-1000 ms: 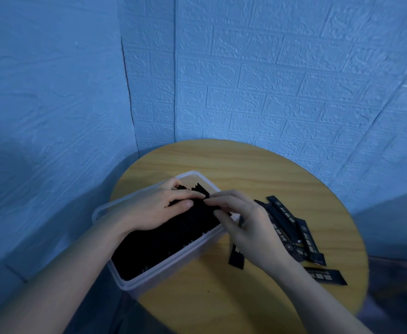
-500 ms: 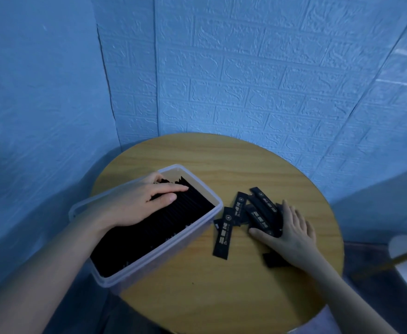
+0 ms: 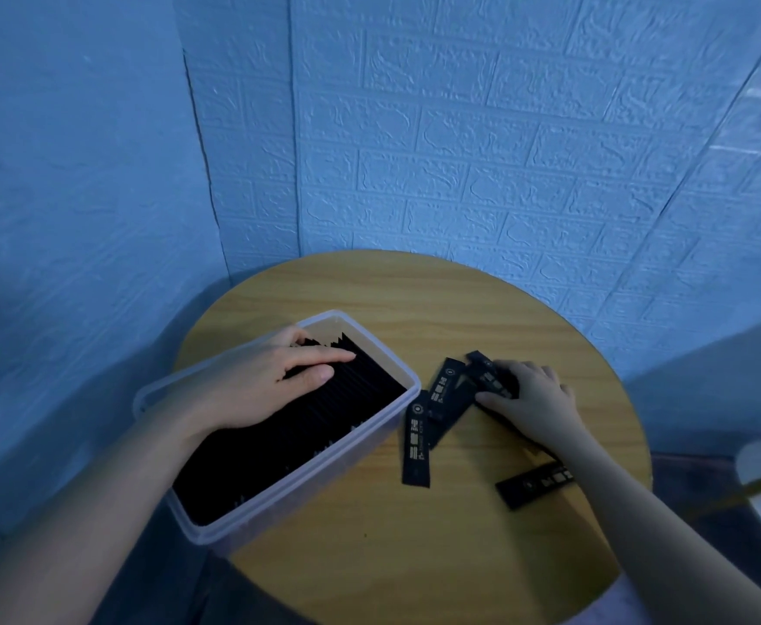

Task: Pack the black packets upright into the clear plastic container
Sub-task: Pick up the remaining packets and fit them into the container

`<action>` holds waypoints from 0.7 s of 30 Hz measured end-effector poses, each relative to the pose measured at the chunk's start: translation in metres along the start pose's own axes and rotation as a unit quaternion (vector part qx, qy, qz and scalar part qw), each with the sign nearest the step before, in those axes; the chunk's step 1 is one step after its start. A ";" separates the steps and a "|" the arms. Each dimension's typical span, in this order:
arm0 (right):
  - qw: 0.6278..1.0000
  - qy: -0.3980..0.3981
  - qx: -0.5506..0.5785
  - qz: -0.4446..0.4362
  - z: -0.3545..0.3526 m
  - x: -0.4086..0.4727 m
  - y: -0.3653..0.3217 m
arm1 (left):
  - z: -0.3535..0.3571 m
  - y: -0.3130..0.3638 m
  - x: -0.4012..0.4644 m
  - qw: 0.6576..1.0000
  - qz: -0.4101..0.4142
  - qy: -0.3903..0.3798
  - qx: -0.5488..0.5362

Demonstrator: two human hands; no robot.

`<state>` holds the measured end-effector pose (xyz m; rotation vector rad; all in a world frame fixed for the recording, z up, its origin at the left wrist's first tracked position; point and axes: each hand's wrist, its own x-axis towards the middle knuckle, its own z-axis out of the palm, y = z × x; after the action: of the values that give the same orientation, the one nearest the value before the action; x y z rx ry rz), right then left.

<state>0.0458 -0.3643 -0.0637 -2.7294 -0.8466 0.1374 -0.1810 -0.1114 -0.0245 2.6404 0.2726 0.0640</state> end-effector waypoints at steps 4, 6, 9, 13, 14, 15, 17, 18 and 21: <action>0.999 0.023 0.042 0.003 -0.001 0.005 0.000 | 0.000 -0.002 0.001 1.000 0.006 0.001 -0.006; 0.997 0.036 0.072 0.009 -0.003 0.006 0.000 | 0.000 -0.003 0.002 1.000 0.010 0.002 -0.011; 0.998 0.020 0.065 0.010 -0.005 0.008 -0.001 | 0.000 -0.003 0.002 1.000 0.008 0.003 -0.015; 0.994 0.030 0.101 0.001 -0.005 0.011 -0.001 | 0.001 -0.004 0.001 1.000 0.008 0.005 -0.008; 0.991 0.037 0.131 0.005 -0.006 0.011 0.000 | 0.001 -0.003 0.001 1.000 0.008 0.005 -0.007; 0.986 0.048 0.161 0.007 -0.008 0.011 0.001 | 0.001 -0.003 0.001 1.000 0.008 0.005 -0.006; 0.977 0.084 0.198 0.002 -0.015 0.012 0.004 | 0.001 -0.002 0.001 1.000 0.009 0.004 -0.003; 0.973 0.104 0.207 -0.006 -0.018 0.012 0.006 | 0.001 -0.002 0.000 1.000 0.008 0.005 -0.002; 0.949 0.148 0.276 -0.037 -0.026 0.011 0.005 | 0.001 -0.002 0.001 1.000 0.005 0.003 -0.002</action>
<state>0.0618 -0.3686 -0.0399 -2.1220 -0.6939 -0.0464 -0.1808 -0.1100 -0.0259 2.6372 0.2607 0.0747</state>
